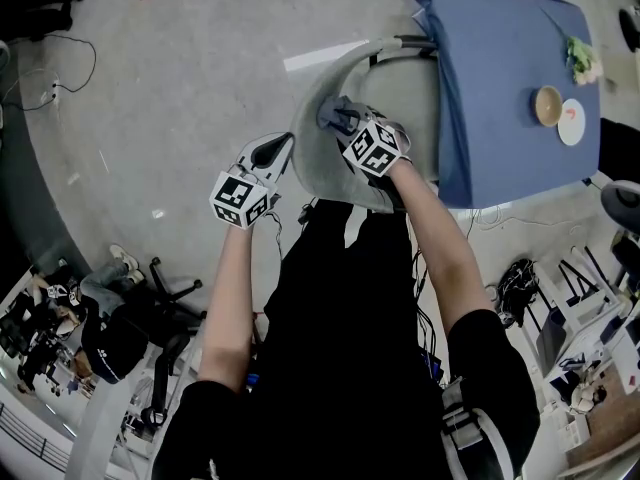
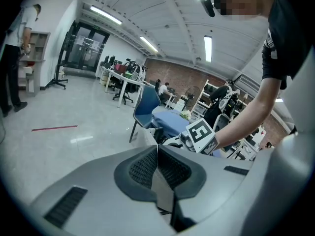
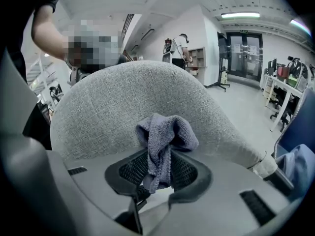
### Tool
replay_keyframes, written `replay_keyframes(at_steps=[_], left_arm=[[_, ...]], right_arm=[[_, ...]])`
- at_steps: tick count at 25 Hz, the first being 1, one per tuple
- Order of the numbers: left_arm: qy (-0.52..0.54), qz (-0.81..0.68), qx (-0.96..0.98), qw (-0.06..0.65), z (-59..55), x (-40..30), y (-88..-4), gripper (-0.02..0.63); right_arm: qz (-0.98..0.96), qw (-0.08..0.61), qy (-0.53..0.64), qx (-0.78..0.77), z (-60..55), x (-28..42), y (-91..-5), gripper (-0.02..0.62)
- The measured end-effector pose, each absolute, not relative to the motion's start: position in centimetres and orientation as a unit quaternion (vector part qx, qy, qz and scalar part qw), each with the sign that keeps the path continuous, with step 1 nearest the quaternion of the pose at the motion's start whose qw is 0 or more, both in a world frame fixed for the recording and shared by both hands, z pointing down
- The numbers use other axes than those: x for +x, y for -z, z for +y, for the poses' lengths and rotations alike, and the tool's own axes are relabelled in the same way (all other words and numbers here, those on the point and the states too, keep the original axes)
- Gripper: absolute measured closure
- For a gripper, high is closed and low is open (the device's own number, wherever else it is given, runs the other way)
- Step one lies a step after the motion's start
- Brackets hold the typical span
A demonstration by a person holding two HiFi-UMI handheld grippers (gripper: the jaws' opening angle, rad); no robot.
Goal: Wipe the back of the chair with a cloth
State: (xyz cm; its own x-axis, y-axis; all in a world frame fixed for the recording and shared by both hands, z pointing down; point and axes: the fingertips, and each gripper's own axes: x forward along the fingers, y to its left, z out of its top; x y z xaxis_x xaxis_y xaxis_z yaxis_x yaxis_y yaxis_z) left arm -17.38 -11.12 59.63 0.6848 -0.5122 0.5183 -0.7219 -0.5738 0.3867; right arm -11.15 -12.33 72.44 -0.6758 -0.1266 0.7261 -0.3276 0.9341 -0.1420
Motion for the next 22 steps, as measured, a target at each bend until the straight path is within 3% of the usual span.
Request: replay_keyframes(at_steps=[22], left_arm=[[-0.175, -0.349, 0.872, 0.297, -11.2, -17.3, -59.6, 0.581]], right_arm=[[-0.901, 0.409, -0.138, 0.034, -3.3, -10.8, -74.0, 0.456]])
